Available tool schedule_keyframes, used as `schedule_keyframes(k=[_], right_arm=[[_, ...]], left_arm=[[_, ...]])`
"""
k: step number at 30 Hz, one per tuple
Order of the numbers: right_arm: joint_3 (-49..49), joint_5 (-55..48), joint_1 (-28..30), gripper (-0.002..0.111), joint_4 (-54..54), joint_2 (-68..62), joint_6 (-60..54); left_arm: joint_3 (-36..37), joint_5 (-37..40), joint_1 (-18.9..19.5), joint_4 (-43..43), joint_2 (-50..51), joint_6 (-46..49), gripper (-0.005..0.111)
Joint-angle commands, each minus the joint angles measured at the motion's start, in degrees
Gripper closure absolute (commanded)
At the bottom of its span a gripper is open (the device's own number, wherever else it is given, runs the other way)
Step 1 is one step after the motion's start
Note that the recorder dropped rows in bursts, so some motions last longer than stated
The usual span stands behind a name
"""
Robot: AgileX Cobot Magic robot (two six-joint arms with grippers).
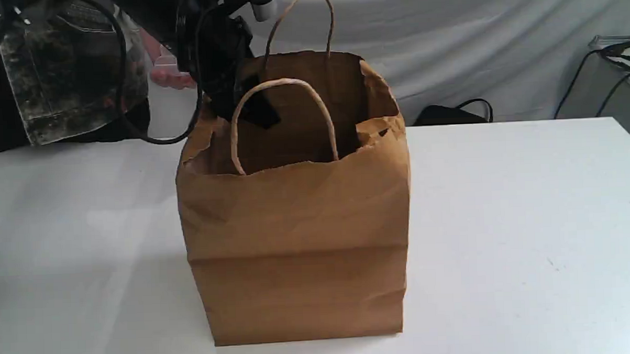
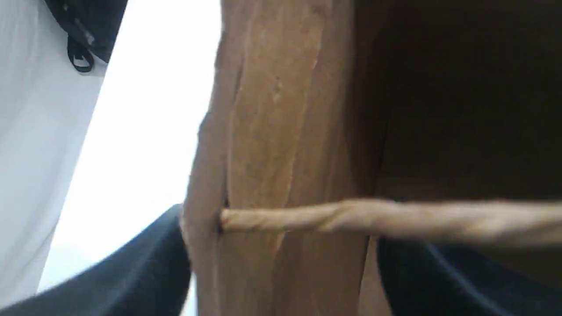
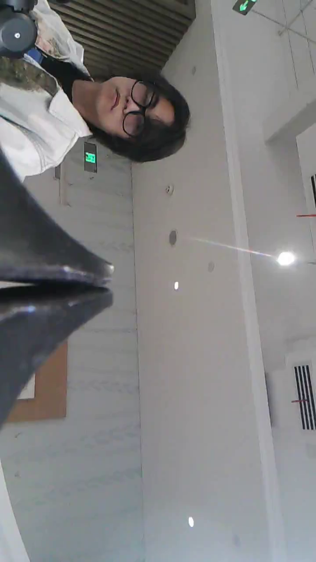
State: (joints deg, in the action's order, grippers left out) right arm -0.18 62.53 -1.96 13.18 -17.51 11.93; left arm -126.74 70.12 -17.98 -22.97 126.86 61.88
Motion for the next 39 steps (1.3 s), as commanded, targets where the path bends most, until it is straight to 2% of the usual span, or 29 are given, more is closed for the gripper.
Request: schedule_keyframes(k=[1,5,6,15,17,21,25,28,32,35,39], right_arm=[[0.2,-0.5,0.2,0.108,0.2,-0.2,0.3],[0.2,-0.5,0.2,0.108,0.2,-0.2,0.3],[0.2,-0.5,0.2,0.108,0.4,-0.2,0.3],[0.2,2.8,0.2,0.108,0.3,-0.2,0.0],[0.2,6.7,0.2,0.108,0.3,-0.2,-2.1],[0.0,7.4,0.2,0.108,1.1,-0.2,-11.9],[-6.9,7.4,0.2,0.108,4.6,-1.9,-16.0],[-12.8,3.4,0.2,0.108,7.8,-5.6,-11.9],[-20.1,-5.6,0.2,0.108,13.4,-13.1,-0.1],[-24.6,-7.3,0.2,0.108,24.7,-21.2,8.5],[-33.1,-5.5,0.2,0.108,46.6,-32.2,28.8]], left_arm=[[-0.1,-0.2,-0.3,-0.8,-0.3,-2.0,0.072],[-0.1,-0.2,-0.3,-0.8,-0.3,-2.0,0.104],[-0.1,-0.2,-0.3,-0.8,-0.3,-2.0,0.106],[-0.1,-0.2,-0.3,-0.8,-0.3,-5.3,0.107],[-0.1,-0.2,-0.3,-0.8,-0.3,-5.3,0.107],[-0.1,-0.2,-0.3,-0.8,-0.3,-5.3,0.107],[-0.1,-0.2,-0.3,-0.8,-0.3,-4.8,0.107],[-0.1,-0.2,-0.3,-0.8,-0.3,-4.8,0.107],[-0.1,-0.2,-0.3,-0.8,-0.3,-4.8,0.107],[-0.1,-0.2,-0.3,-0.8,-0.3,-4.8,0.107],[-0.1,-0.2,-0.3,-0.8,-0.3,-4.8,0.107]])
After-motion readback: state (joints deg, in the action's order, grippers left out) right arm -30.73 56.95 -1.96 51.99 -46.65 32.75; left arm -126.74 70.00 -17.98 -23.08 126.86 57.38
